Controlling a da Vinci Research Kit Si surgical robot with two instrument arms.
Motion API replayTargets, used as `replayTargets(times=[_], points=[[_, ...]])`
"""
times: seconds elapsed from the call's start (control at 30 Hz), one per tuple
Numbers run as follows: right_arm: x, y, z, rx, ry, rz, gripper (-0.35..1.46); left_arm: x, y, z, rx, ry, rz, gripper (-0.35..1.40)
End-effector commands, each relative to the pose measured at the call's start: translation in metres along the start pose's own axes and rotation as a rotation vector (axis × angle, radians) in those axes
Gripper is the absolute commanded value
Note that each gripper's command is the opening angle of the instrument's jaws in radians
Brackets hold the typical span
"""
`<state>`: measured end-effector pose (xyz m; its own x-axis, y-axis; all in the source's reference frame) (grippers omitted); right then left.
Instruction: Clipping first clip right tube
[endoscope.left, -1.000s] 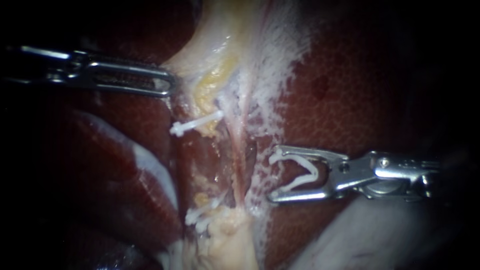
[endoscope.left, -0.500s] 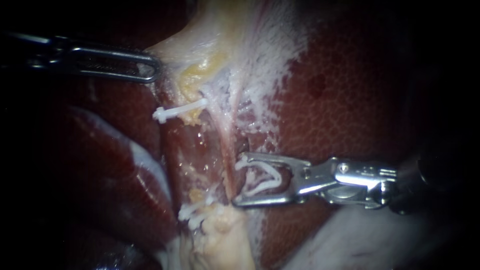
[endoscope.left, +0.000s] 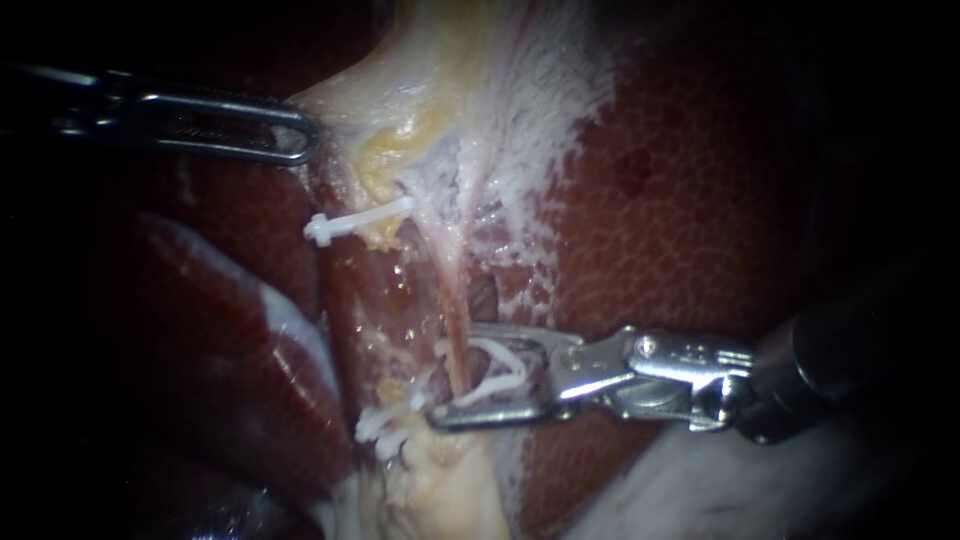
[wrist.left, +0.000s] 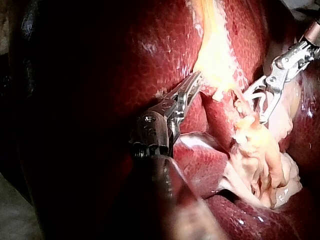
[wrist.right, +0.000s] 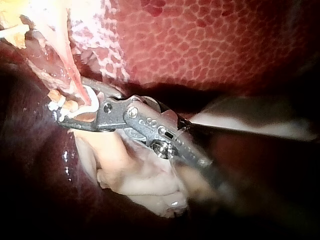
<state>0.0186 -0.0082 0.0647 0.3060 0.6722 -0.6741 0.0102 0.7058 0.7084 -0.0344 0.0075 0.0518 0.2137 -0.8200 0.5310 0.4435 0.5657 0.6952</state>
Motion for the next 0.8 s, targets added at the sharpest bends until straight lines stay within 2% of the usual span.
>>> replayTargets(times=[0.03,0.2,0.3,0.8], points=[[0.0002,-0.0005,0.0000,0.002,-0.001,0.015,0.58,0.0000,0.0000,0.0000,0.000,0.000,0.000,-0.35],[0.0004,-0.0020,0.0001,0.012,-0.004,0.078,0.58,0.0000,0.0000,0.0000,0.000,0.000,0.000,-0.35],[0.0005,-0.0026,-0.0001,0.019,-0.006,0.077,0.57,0.0000,0.0000,0.0000,0.000,0.000,0.000,-0.35],[0.0014,-0.0025,0.0005,0.018,-0.005,0.118,0.50,0.0000,0.0000,0.0000,0.000,0.000,0.000,-0.35]])
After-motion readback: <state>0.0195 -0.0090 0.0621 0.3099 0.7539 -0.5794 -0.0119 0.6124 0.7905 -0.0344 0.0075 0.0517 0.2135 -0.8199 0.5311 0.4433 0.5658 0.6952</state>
